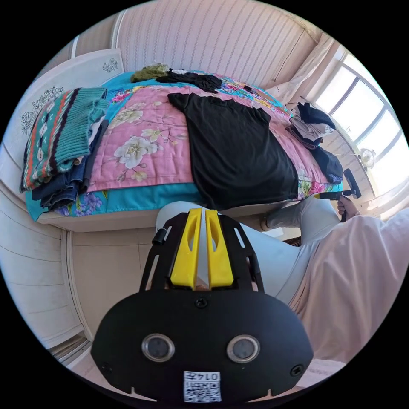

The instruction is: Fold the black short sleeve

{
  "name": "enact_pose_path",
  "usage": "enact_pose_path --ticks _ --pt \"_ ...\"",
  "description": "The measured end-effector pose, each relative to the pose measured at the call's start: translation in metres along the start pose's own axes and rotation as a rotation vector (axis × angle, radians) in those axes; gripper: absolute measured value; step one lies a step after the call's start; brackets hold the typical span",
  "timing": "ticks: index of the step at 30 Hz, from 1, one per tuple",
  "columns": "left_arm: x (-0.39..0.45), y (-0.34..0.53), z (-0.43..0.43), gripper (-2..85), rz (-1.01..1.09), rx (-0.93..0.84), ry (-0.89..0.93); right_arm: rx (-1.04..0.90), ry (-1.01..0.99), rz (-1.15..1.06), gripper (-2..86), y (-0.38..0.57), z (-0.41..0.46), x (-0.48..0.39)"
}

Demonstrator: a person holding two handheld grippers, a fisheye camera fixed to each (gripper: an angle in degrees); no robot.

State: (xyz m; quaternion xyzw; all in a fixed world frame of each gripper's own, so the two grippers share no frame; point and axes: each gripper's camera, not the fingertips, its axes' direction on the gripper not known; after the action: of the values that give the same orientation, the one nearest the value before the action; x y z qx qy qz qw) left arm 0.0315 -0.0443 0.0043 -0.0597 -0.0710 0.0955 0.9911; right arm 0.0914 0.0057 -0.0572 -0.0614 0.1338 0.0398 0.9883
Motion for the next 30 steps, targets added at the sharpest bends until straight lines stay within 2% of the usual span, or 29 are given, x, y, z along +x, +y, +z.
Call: enact_pose_path --ticks 11,16,20,25,30 --pt "0.068 -0.072 0.03 -0.9 0.247 0.125 0.049 0.176 0.056 -0.031 4.7 -0.002 -0.02 0.035" --pt "0.102 -0.181 0.085 -0.9 0.394 0.176 0.113 0.236 0.052 0.005 6.3 -0.038 -0.031 0.064" --pt "0.146 -0.319 0.164 -1.0 0.502 0.215 0.202 0.307 0.036 -0.009 7.5 -0.097 -0.048 0.084" --pt "0.212 -0.489 0.298 -0.9 0.515 0.113 0.266 0.353 0.068 -0.035 7.3 -0.164 -0.042 0.109" --pt "0.272 -0.596 0.381 -0.6 0.478 0.02 0.233 0.386 -0.038 0.011 6.1 -0.198 -0.026 0.134"
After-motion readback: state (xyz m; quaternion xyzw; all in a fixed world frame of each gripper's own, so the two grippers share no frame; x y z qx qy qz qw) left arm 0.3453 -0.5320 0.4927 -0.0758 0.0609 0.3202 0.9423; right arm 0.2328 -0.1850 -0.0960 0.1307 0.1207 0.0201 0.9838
